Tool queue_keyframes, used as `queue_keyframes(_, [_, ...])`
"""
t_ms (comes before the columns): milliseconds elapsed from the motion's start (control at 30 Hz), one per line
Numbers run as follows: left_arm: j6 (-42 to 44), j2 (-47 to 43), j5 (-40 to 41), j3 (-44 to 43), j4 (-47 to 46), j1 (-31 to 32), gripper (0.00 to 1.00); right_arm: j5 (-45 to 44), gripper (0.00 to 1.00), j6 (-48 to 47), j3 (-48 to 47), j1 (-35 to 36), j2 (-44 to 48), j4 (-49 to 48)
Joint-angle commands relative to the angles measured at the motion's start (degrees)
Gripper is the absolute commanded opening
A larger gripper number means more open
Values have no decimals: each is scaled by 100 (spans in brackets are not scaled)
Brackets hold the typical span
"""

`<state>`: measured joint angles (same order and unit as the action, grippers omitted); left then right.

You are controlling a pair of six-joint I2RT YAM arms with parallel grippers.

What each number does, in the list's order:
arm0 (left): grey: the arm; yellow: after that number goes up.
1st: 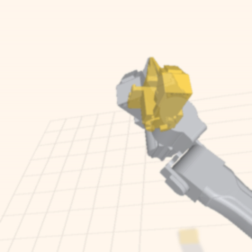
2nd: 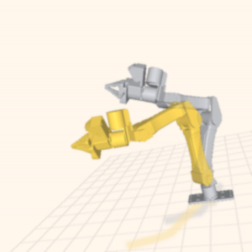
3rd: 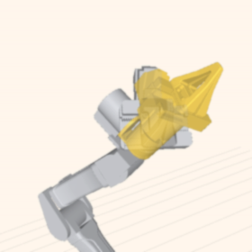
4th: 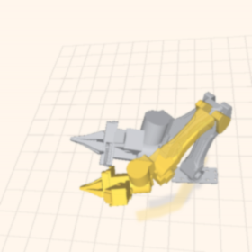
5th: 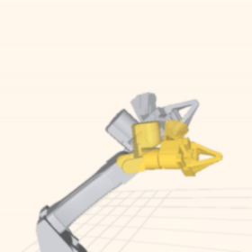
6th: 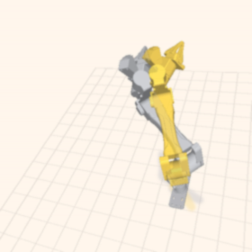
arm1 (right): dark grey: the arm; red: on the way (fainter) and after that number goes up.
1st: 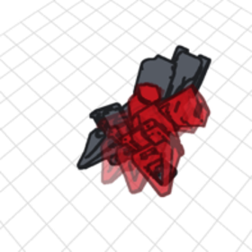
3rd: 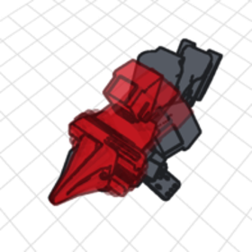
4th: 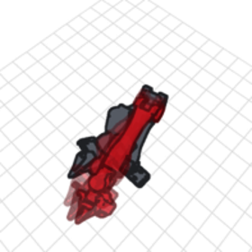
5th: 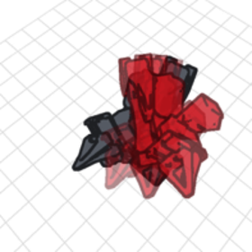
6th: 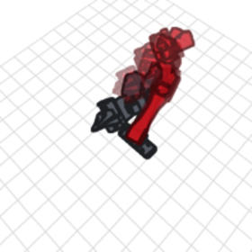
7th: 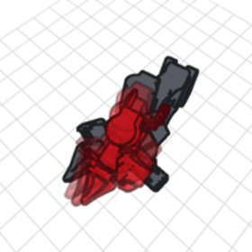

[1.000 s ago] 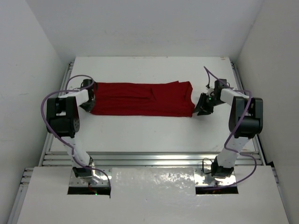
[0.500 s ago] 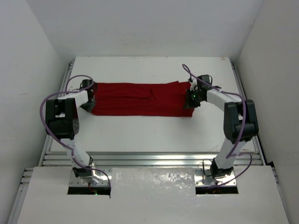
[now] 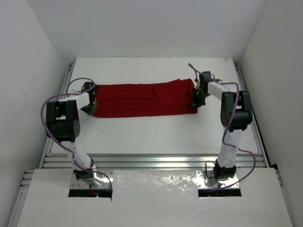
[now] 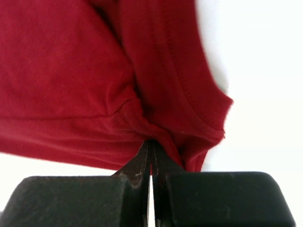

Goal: Fold and stack the t-shirts
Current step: Rotate the tshirt 90 degrees

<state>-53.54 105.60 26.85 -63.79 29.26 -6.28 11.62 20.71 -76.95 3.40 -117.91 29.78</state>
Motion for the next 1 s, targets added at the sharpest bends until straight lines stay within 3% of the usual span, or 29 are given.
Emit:
queue_keyframes(0, [-210,-434,-21,252,54,92,0,-1108,0,-286,-957,-120,-818,578])
queue_keyframes(167, [-280,-1127,-706,1085,-270,566,0,-1189,0,-506,-2735,-103,-1963,1600])
queue_keyframes(367, [-438,-2104,-1233,1597,-96,1436,0,-997,2,-480,-6124,-94,-3377,2620])
queue_keyframes(433, [-465,-2219,-1375,1676,-25,1725,0,-680,7,-506,-5930,-42,-3180,2245])
queue_keyframes(467, [-465,-2341,-1384,1755,10,1831,1,-496,11,-559,-5171,2,-2951,1460])
queue_keyframes(500, [-517,-2412,-1402,1817,53,1954,5,-459,15,-620,-4938,46,-2748,1182])
queue_keyframes(533, [-500,-2500,-1445,1870,-7,2138,24,-467,19,-690,-4926,90,-2642,1084])
queue_keyframes(567, [-482,-2657,-1602,1992,1,2227,37,-250,24,-735,-5335,73,-2650,1126])
queue_keyframes(600, [-499,-2711,-1621,2002,80,2298,62,-48,32,-770,-5653,65,-2693,1231])
queue_keyframes(667, [-535,-2930,-1543,1888,553,2430,75,-124,56,-770,-6181,56,-2590,1337])
queue_keyframes(733, [-474,-3289,-1482,1748,904,2465,85,-98,71,-692,-5634,38,-2169,919])
queue_keyframes(767, [-456,-3440,-1411,1678,1046,2483,99,-37,74,-648,-5447,29,-1714,811])
queue_keyframes(833, [-412,-3886,-1253,1345,1466,2605,100,147,80,-525,-5296,38,-1403,792])
queue_keyframes(867, [-386,-4028,-913,1186,1573,2658,100,226,87,-481,-5200,64,-1262,827])
queue_keyframes(967, [-306,-4153,-50,440,1882,2650,100,105,87,-463,-4638,476,-682,793])
